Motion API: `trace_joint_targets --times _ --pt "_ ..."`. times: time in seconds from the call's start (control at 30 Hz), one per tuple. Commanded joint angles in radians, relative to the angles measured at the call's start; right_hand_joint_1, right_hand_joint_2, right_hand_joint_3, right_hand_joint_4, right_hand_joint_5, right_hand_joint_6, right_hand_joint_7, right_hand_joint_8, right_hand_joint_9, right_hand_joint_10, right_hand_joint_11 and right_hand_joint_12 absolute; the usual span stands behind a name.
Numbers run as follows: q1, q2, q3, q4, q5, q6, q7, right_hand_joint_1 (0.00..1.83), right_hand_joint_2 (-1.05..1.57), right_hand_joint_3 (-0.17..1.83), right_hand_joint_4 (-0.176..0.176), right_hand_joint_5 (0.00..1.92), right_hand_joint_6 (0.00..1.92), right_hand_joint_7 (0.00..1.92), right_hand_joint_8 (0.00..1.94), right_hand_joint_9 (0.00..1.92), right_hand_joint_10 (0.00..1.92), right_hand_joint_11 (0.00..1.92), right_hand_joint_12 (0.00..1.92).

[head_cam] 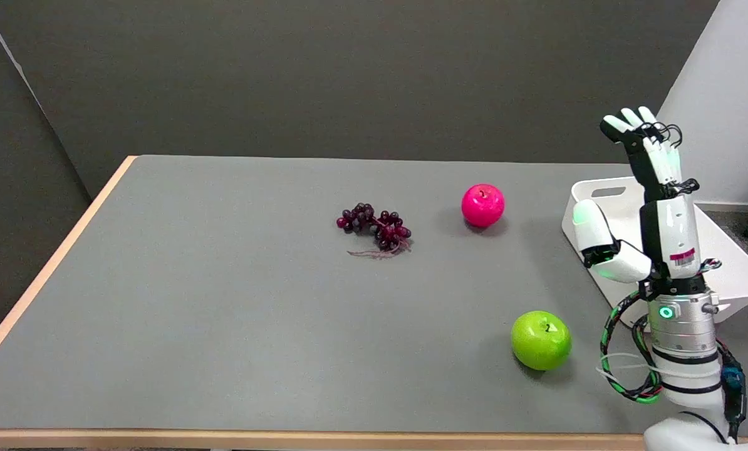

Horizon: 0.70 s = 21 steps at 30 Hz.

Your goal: Pick up the green apple.

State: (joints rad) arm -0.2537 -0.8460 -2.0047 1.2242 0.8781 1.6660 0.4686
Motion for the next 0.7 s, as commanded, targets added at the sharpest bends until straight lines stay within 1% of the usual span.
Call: trace_joint_targets --times 0.03,0.1,0.17,0.23,0.27,0.3,0.47,0.7 --pt "-0.067 0.035 0.023 0.008 -0.004 0.053 0.004 0.33 0.73 0.97 -0.002 0.24 0.51 0.20 0.31 0.03 0.33 0.00 0.61" --pt "-0.094 0.031 0.021 -0.001 -0.009 0.090 0.004 0.34 0.71 0.98 0.001 0.24 0.52 0.21 0.32 0.03 0.34 0.00 0.62" --pt "-0.136 0.031 0.021 0.007 -0.005 0.117 0.005 0.38 0.68 0.98 0.014 0.25 0.54 0.23 0.34 0.03 0.44 0.00 0.67" --pt "-0.179 0.036 0.024 0.020 -0.003 0.128 0.005 0.41 0.73 0.85 0.020 0.28 0.51 0.28 0.30 0.03 0.49 0.00 0.71" --pt "-0.206 0.039 0.027 0.028 -0.002 0.130 0.005 0.41 0.71 0.87 0.021 0.29 0.52 0.28 0.32 0.03 0.52 0.00 0.74" --pt "-0.228 0.041 0.025 0.033 -0.002 0.130 0.005 0.40 0.66 0.96 0.022 0.28 0.57 0.28 0.38 0.03 0.55 0.00 0.79" --pt "-0.305 0.025 -0.007 0.043 -0.007 0.134 0.005 0.39 0.64 0.98 0.024 0.28 0.58 0.29 0.40 0.04 0.56 0.00 0.82" --pt "-0.317 0.005 -0.077 0.038 -0.046 0.116 -0.005 0.35 0.62 0.96 0.021 0.27 0.57 0.29 0.40 0.03 0.57 0.00 0.83"
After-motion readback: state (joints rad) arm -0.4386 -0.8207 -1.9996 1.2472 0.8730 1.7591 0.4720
